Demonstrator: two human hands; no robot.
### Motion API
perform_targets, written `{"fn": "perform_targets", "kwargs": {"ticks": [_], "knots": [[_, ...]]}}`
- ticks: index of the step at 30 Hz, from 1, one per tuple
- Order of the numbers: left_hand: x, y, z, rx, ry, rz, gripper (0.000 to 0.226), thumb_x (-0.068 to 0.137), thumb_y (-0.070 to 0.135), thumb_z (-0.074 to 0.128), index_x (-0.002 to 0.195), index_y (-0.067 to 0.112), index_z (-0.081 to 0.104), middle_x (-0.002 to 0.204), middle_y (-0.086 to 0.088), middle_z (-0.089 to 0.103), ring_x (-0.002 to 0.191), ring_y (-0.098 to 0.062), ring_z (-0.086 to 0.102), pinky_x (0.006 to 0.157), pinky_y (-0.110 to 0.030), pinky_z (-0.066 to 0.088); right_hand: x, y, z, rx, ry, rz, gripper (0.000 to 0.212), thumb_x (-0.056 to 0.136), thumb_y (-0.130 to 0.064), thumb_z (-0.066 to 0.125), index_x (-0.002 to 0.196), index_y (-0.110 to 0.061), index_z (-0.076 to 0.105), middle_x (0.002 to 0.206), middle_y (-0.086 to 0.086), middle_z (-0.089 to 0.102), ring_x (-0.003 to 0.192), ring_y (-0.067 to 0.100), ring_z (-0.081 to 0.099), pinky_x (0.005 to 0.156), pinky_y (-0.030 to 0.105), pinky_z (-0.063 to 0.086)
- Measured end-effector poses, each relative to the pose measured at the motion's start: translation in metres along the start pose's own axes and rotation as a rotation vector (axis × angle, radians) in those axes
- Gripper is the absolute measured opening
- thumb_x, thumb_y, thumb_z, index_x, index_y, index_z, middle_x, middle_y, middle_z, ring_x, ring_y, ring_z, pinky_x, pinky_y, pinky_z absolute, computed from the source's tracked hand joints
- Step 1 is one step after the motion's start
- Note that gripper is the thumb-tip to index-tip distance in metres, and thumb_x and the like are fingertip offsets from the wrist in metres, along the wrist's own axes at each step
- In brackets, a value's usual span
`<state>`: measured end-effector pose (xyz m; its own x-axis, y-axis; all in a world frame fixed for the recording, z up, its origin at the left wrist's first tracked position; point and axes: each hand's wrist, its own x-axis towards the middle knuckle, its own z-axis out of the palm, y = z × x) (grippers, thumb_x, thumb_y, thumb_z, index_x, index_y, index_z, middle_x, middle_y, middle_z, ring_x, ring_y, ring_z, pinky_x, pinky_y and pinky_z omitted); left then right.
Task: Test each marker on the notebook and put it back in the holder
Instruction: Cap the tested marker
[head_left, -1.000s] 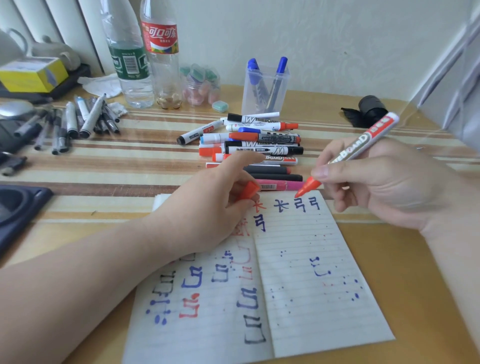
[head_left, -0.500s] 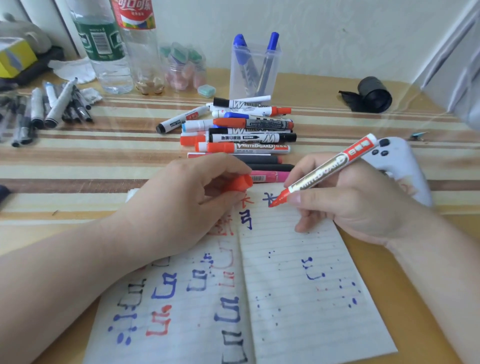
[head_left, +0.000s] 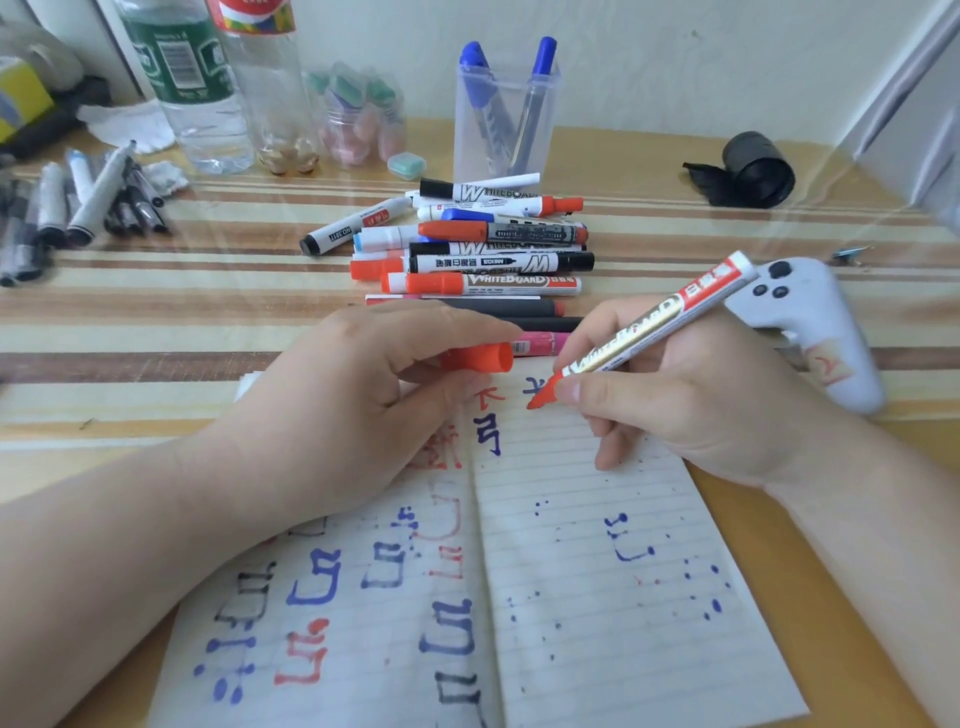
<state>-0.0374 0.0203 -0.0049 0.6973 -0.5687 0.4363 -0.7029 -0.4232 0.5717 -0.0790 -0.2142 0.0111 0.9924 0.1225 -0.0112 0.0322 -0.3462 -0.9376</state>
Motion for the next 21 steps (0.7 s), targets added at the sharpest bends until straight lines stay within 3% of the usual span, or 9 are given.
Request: {"fn": "perform_targets", "kwargs": {"ticks": [4, 9, 21], "knots": [[-0.0006, -0.0019, -0.0001, 0.012, 0.001, -0.022, 0.036, 0.093, 0.018, 0.071, 0.125, 0.035, 0.068, 0.109, 0.036, 0.064, 0.098, 0.013, 0.064, 0.086, 0.001, 0.041, 0.0008, -0.0016, 0.0008, -0.029, 0.014, -0.018, 0.006, 0.075, -0.017, 0.072, 0.073, -0.012, 0.069, 0.056, 0.014, 0.057, 0.044, 0.03, 0.059, 0.044, 0.035, 0.049], [-0.0006, -0.0025, 0.0005, 0.02, -0.004, -0.025, 0.037, 0.094, 0.017, 0.071, 0.126, 0.034, 0.068, 0.11, 0.037, 0.062, 0.099, 0.012, 0.064, 0.087, 0.0, 0.041, 0.0002, -0.0015, 0.0042, -0.018, -0.003, -0.019, 0.011, 0.077, -0.018, 0.074, 0.075, -0.009, 0.069, 0.061, 0.01, 0.065, 0.054, 0.027, 0.065, 0.047, 0.038, 0.055], [-0.0004, -0.0013, 0.0007, 0.016, -0.015, -0.029, 0.034, 0.094, 0.022, 0.068, 0.126, 0.035, 0.068, 0.109, 0.037, 0.063, 0.098, 0.014, 0.063, 0.086, 0.001, 0.04, 0.0007, -0.0012, 0.0023, -0.047, -0.003, -0.008, 0.014, 0.088, -0.008, 0.077, 0.076, -0.008, 0.068, 0.06, 0.007, 0.063, 0.053, 0.023, 0.061, 0.046, 0.033, 0.051]]}}
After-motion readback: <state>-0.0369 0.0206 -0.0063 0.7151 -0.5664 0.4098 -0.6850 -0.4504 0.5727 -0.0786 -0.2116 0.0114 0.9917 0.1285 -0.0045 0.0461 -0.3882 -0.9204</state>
